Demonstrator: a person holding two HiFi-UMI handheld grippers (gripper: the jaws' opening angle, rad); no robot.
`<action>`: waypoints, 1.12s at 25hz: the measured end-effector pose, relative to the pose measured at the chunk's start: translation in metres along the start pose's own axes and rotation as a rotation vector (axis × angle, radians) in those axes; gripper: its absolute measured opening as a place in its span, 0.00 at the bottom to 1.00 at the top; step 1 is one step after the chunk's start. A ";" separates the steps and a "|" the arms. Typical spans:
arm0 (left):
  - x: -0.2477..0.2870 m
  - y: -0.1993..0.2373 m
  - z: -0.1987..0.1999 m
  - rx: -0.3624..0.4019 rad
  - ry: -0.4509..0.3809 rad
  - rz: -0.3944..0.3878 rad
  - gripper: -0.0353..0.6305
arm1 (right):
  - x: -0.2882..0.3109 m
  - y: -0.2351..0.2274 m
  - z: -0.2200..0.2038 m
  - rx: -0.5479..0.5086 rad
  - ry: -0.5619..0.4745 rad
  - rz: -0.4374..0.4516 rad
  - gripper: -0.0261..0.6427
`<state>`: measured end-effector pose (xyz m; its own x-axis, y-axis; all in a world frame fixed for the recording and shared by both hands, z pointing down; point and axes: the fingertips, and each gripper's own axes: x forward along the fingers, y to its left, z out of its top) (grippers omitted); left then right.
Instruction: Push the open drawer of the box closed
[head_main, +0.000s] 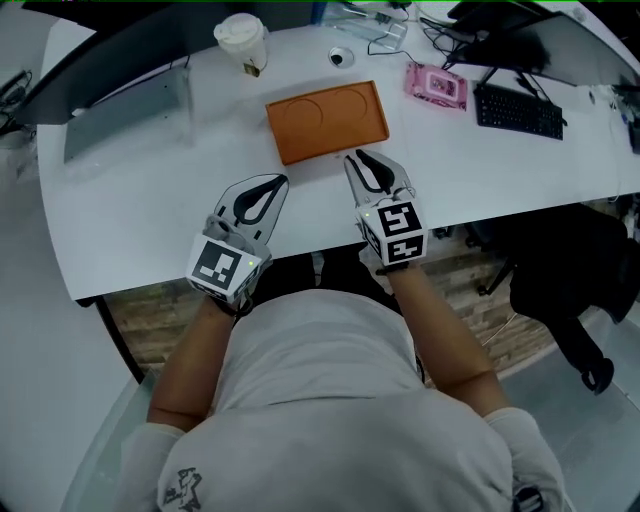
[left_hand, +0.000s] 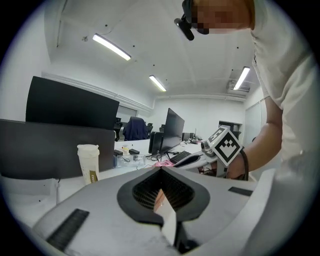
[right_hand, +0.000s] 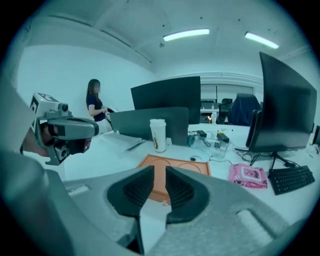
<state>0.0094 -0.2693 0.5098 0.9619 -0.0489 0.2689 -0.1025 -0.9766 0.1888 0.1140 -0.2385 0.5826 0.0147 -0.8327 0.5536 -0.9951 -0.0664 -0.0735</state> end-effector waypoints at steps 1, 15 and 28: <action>-0.003 -0.001 0.010 0.004 -0.010 0.005 0.05 | -0.007 0.003 0.009 -0.004 -0.017 0.002 0.14; -0.055 -0.030 0.109 0.088 -0.145 0.011 0.05 | -0.100 0.044 0.114 -0.081 -0.233 0.037 0.04; -0.098 -0.049 0.174 0.152 -0.255 -0.030 0.05 | -0.156 0.075 0.175 -0.147 -0.370 0.022 0.04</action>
<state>-0.0358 -0.2534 0.3096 0.9985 -0.0518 0.0162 -0.0524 -0.9977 0.0439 0.0541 -0.2102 0.3453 0.0007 -0.9766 0.2151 -0.9986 0.0108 0.0521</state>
